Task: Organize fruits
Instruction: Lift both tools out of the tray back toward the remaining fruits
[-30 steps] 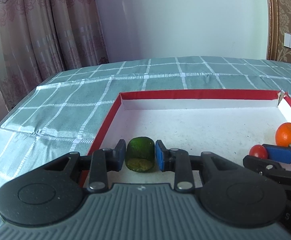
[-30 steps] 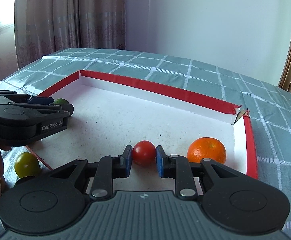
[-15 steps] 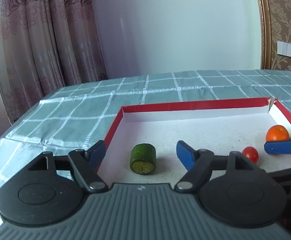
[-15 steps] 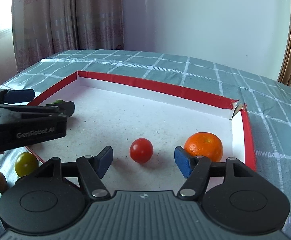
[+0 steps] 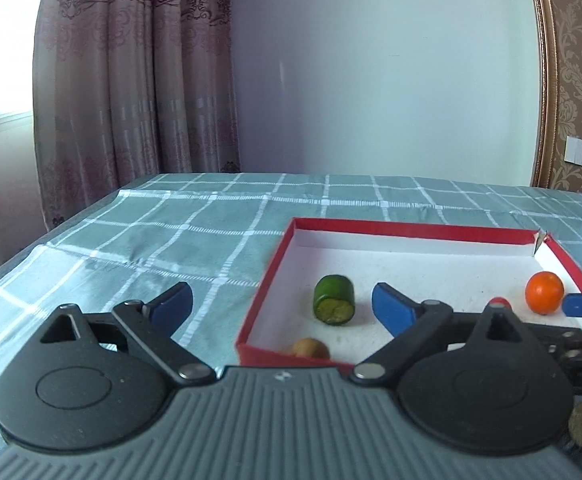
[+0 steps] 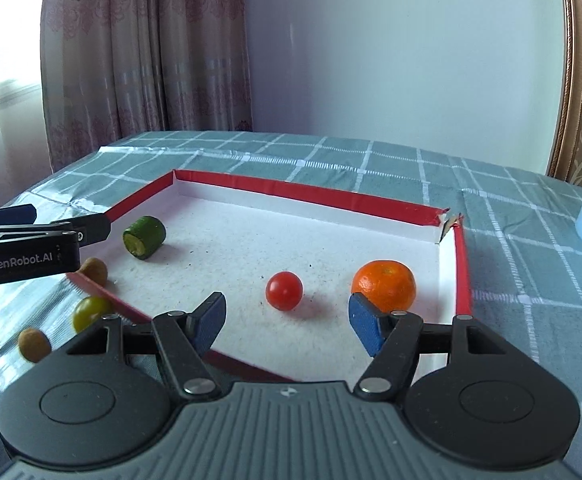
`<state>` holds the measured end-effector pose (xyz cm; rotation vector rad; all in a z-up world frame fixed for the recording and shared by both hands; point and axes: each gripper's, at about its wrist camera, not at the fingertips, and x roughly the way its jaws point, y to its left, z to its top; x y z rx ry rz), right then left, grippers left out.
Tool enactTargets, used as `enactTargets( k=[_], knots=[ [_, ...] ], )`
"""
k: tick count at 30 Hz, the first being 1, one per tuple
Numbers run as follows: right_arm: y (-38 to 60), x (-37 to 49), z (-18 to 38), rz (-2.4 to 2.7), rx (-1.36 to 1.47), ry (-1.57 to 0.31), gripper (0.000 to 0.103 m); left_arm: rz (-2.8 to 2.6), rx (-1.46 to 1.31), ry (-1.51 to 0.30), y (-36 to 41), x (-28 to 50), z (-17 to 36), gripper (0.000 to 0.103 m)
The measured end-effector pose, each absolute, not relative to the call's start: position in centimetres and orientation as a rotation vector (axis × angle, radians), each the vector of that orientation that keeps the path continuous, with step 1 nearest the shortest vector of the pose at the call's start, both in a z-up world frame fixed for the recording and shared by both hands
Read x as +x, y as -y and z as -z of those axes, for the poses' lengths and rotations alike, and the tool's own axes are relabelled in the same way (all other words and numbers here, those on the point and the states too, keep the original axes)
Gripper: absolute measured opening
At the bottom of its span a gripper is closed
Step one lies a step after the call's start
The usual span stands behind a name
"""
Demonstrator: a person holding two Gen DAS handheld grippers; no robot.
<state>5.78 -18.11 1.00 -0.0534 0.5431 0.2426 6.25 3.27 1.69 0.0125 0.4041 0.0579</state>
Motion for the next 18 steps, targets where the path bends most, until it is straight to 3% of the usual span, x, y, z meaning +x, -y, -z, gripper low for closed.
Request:
enactTargets(
  k=[11,18],
  knots=[
    [20.7,-1.3,-0.1,-0.275,-0.071,-0.496,0.068,-0.043,-0.096,-0.435,-6.9,2.7,-1.2,0.099],
    [20.7,-2.9,0.4,-0.337,-0.048,-0.491,0.069,-0.013,-0.012,-0.445,-5.7,1.6,-0.6,0.099]
  ],
)
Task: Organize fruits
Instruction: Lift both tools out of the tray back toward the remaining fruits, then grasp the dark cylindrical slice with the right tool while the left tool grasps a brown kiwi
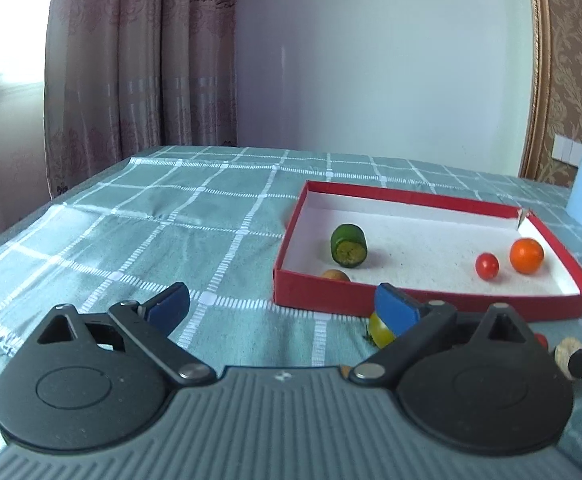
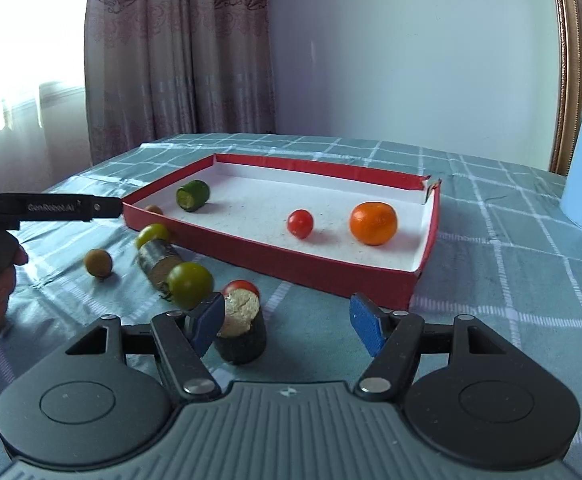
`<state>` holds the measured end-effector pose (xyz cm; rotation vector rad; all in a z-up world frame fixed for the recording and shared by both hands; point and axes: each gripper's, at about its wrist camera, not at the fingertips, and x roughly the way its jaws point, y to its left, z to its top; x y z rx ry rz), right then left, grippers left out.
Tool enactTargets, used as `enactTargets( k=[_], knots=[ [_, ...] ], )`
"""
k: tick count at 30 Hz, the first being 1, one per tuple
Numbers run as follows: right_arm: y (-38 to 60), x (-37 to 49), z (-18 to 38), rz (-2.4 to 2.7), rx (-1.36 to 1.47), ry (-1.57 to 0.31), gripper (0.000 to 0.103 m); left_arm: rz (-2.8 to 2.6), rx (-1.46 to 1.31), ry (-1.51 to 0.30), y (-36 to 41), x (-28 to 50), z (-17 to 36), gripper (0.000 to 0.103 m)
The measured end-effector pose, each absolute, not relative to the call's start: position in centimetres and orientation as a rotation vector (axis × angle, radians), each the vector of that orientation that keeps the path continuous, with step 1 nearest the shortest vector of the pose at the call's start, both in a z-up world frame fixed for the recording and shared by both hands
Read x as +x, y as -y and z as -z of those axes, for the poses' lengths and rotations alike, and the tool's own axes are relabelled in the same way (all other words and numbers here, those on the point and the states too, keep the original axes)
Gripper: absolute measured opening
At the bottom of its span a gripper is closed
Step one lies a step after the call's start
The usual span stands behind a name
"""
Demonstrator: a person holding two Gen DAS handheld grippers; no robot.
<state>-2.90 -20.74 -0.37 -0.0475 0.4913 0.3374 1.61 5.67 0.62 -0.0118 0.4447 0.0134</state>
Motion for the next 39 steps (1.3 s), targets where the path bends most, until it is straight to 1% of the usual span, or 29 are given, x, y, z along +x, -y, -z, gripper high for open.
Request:
enactTargets(
  k=[6,7,9,13,17,19,21,23,35,37,38,39],
  knots=[
    [19.3,-2.8,0.9,-0.395,-0.076,-0.537,0.068,0.026,0.059,-0.454,-4.5,1.5,-0.1,0.100],
    [19.1,-2.7,1.0,-0.387,-0.079,-0.543,0.068,0.029,0.062,-0.460,-4.4,1.6,-0.1,0.100],
    [18.7,-2.4,1.2,-0.390,-0.084,-0.557,0.063,0.031,0.061,-0.468,-4.5,1.7,0.0,0.100],
    [18.2,-1.8,1.9,-0.358,-0.113,-0.610,0.062,0.024,0.063,-0.488,-4.5,2.0,0.2,0.100],
    [18.2,-1.9,1.9,-0.353,-0.111,-0.614,0.062,0.019,0.064,-0.495,-4.5,2.1,0.3,0.101],
    [18.2,-1.9,2.0,-0.352,-0.119,-0.617,0.067,0.018,0.067,-0.501,-4.5,2.1,0.3,0.101],
    [18.1,-1.7,2.1,-0.288,-0.133,-0.631,0.103,0.013,0.069,-0.509,-4.6,2.1,0.4,0.101],
    [18.8,-1.1,2.3,-0.257,-0.081,-0.660,0.103,0.013,0.058,-0.520,-4.9,1.9,0.5,0.101],
    [18.8,-0.9,2.6,-0.259,-0.086,-0.656,0.103,0.074,0.073,-0.566,-4.6,1.7,1.0,0.101],
    [19.0,-1.1,2.5,-0.247,-0.085,-0.647,0.096,0.085,0.080,-0.580,-4.5,1.9,1.1,0.101],
    [19.0,-1.3,2.3,-0.241,-0.081,-0.638,0.086,0.089,0.086,-0.588,-4.4,1.9,1.2,0.099],
    [19.1,-1.4,2.3,-0.252,-0.076,-0.633,0.078,0.094,0.089,-0.593,-4.3,1.9,1.3,0.099]
  ],
)
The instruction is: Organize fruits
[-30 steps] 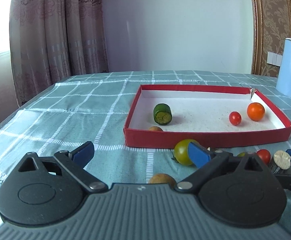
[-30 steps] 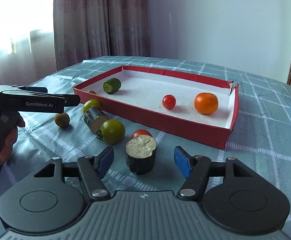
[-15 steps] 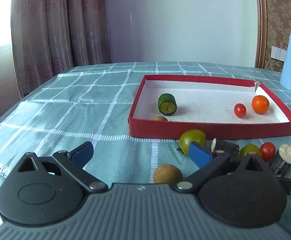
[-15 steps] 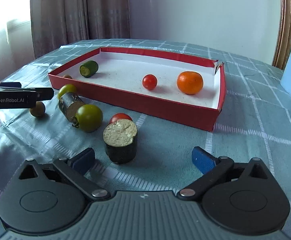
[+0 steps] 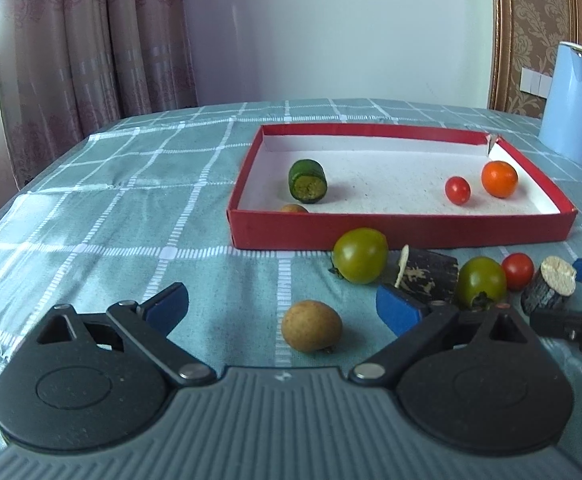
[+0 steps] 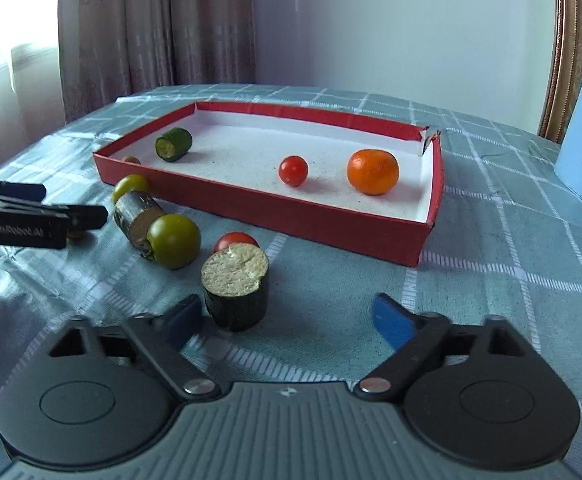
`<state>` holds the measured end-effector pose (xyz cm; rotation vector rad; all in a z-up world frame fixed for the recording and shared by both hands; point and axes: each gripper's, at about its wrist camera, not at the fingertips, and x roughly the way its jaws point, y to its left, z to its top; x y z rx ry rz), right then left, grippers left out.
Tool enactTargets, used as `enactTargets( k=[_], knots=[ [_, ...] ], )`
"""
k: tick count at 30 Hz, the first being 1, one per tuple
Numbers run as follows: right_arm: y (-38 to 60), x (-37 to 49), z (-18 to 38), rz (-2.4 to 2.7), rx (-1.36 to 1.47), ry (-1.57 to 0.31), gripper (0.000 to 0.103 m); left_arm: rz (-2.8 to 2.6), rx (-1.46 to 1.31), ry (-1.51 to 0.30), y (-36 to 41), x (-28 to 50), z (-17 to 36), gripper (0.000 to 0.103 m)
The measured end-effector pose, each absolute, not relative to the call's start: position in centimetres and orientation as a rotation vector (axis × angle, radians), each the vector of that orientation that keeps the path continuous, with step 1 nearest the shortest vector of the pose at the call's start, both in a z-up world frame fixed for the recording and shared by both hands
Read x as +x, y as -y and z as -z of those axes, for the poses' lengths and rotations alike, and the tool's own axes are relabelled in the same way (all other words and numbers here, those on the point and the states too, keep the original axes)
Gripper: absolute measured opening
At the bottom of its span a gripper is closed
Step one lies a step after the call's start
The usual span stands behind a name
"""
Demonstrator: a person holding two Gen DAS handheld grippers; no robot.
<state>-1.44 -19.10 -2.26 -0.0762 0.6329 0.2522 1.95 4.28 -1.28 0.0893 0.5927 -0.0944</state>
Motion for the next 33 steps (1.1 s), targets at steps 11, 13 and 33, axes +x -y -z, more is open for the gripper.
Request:
enactTargets(
  k=[11,13,33],
  knots=[
    [17.8,-2.4,1.8,-0.346,-0.132,-0.597,0.033,0.107,0.100,-0.627,-4.0,2.3,1.7,0.072],
    [17.7,-2.4,1.7,-0.348,-0.126,-0.599,0.033,0.120,0.104,-0.622,-4.0,2.1,1.6,0.063],
    [19.2,-2.9,1.4,-0.336,-0.062,-0.565,0.032,0.087,0.085,-0.583,-4.4,1.4,1.1,0.028]
  ],
)
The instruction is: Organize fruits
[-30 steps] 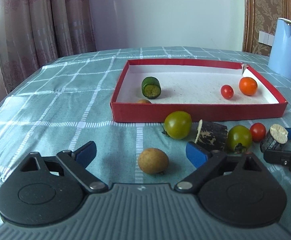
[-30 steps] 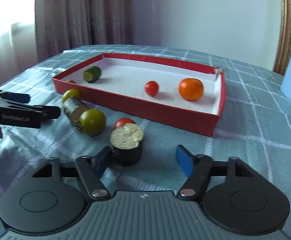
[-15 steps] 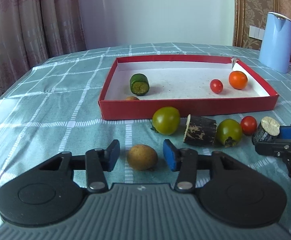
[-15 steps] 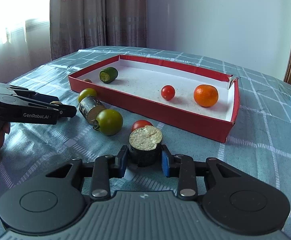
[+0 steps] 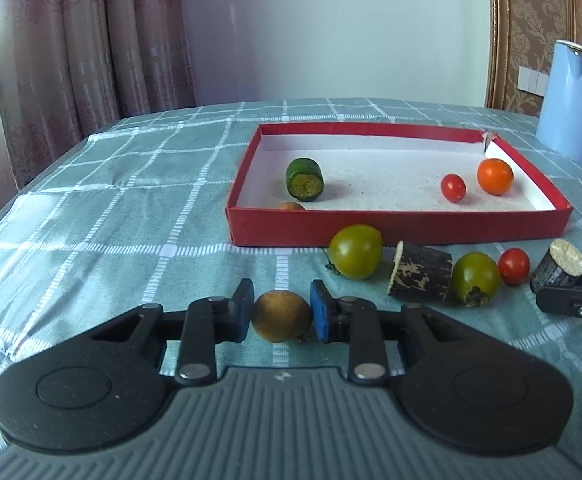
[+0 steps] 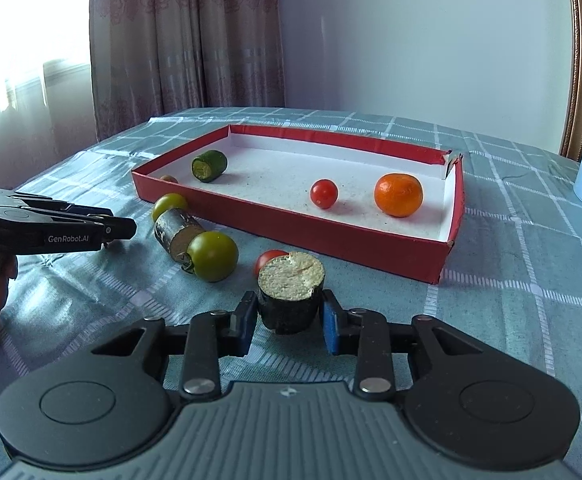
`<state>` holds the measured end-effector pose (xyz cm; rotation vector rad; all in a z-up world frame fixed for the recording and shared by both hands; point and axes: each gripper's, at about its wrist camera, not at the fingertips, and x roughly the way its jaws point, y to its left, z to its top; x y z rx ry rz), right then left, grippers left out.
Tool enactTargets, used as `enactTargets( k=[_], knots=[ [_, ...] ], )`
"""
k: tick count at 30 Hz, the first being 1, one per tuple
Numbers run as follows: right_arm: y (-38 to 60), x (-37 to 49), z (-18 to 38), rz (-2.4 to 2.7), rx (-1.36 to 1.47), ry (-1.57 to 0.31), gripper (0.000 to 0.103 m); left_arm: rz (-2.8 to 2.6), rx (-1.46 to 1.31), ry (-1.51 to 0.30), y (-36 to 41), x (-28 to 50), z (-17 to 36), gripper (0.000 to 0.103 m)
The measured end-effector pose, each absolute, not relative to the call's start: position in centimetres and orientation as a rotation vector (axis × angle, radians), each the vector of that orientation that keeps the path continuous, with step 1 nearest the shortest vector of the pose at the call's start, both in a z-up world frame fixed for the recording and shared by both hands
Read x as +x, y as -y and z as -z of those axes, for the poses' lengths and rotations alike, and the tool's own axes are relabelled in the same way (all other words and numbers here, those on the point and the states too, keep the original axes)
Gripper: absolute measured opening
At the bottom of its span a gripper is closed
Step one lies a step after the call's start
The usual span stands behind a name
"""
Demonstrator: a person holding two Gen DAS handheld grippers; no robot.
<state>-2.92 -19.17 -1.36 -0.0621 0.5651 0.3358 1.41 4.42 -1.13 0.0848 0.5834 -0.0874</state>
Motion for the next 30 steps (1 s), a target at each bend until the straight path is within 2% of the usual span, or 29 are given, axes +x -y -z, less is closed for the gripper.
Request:
enactTargets(
  k=[30],
  knots=[
    [20.3,-3.4,0.5,-0.293,-0.003,-0.499,0.032,-0.017,0.064,-0.513,-2.7,3.2,-1.9,0.028]
  ],
)
